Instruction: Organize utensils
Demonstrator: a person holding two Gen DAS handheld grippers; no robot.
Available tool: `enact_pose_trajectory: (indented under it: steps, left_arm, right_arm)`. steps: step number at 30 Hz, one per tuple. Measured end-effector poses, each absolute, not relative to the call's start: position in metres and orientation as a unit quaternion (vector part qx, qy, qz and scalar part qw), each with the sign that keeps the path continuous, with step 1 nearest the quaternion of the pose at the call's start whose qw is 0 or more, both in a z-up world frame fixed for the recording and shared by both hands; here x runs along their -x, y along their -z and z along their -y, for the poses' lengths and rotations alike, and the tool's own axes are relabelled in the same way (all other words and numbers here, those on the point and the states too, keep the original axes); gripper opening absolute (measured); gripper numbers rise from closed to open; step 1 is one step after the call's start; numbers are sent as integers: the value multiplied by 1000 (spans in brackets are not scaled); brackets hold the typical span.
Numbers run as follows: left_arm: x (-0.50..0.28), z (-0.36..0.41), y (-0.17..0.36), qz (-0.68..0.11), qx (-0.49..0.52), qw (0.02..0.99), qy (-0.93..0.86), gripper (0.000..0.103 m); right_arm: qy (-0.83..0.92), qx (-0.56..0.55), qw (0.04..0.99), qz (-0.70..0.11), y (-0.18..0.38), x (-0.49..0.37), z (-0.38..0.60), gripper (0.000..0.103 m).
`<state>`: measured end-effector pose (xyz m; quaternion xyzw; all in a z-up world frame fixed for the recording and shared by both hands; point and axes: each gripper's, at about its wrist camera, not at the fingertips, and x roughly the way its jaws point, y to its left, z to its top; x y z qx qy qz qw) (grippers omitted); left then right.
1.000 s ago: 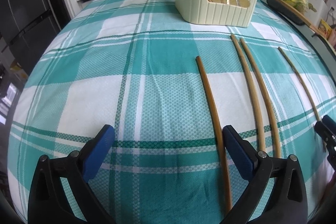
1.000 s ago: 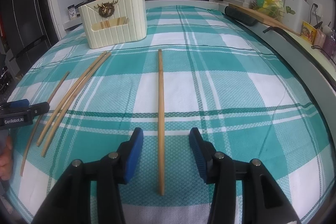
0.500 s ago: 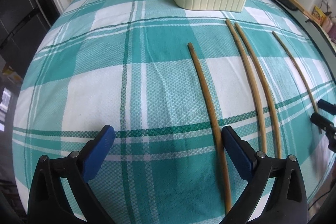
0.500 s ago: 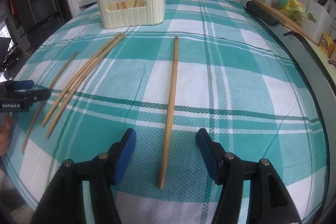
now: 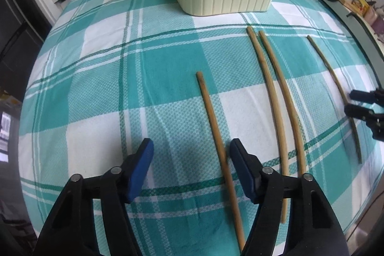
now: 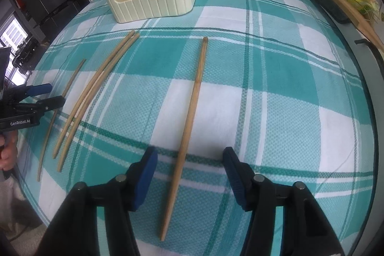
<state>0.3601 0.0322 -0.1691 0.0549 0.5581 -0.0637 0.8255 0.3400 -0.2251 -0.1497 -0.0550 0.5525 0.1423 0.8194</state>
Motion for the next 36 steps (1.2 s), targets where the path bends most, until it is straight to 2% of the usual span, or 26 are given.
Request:
enact_pose_trajectory:
  steps: [4,6,11,13,14,15,16,20,24,36]
  left_arm:
    - [-378,-22,168,-569,-65,816,72,49]
    - [-386,-22,168,-577,-54,812,74,47]
    - [-401,-26,167,-581,-28,811,64,36]
    - [-403,-27,168,-578,-26,814,58,24]
    - [-403,-27,168,-575,-27,816,54,21]
    - [-404,-27,168,-572,-27,818,53,12]
    - [-404,-28,168,-570,-23,819,54,7]
    - [-401,-32,163,-556,-7,830,53,4]
    - [-384,-37,134,-516,4,855,53,4]
    - [-292,-64,-1,-349,56,931,92,4]
  right_arm:
    - [-137,57,816,-559,150,-379,217,47]
    - [-135,48,814,-562,150,-400,213,41]
    - [-122,30,820,-558,150,-438,202,39]
    - [-114,32,825,-552,150,-444,199,28]
    - [-108,37,828,-548,150,-446,198,18]
    - [-102,42,831,-545,151,-447,198,8]
    - [-98,45,835,-540,151,-447,198,8]
    - [-103,27,845,-524,148,-444,203,7]
    - [-116,-8,858,-500,131,-430,214,7]
    - [-191,-34,915,-353,9,-322,229,7]
